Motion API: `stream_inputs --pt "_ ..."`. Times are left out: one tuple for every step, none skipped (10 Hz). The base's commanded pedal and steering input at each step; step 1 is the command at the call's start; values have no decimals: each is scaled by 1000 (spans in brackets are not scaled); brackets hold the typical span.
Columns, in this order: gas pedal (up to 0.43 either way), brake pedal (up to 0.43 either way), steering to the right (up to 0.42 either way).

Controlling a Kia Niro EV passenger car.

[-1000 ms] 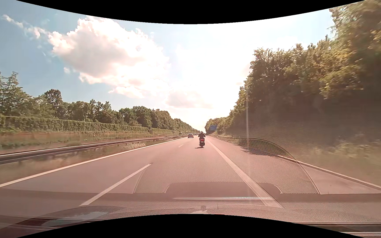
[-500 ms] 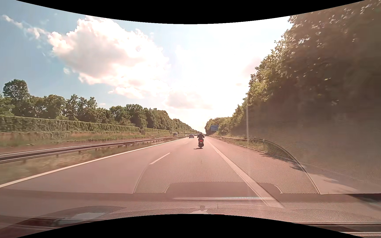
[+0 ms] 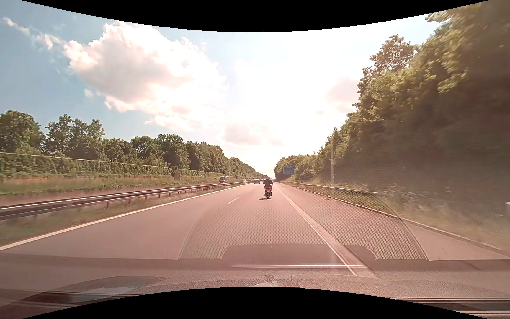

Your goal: Follow the waypoints while adhering to traffic rules and regulations

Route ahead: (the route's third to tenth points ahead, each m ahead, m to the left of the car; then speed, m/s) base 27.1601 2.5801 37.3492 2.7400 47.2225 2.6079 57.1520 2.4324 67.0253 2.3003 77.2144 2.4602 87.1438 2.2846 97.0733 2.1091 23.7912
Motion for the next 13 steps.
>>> stream_inputs --pt "299 12 0" --pt "268 12 -1" --pt "260 12 -1" --pt "240 12 0" --pt "228 12 -1" --pt "228 12 0" --pt "228 12 -1" --pt "228 12 -1" --pt "228 12 0" --pt "228 12 -1" --pt "228 12 0" --pt "240 12 0" --pt "240 12 0"
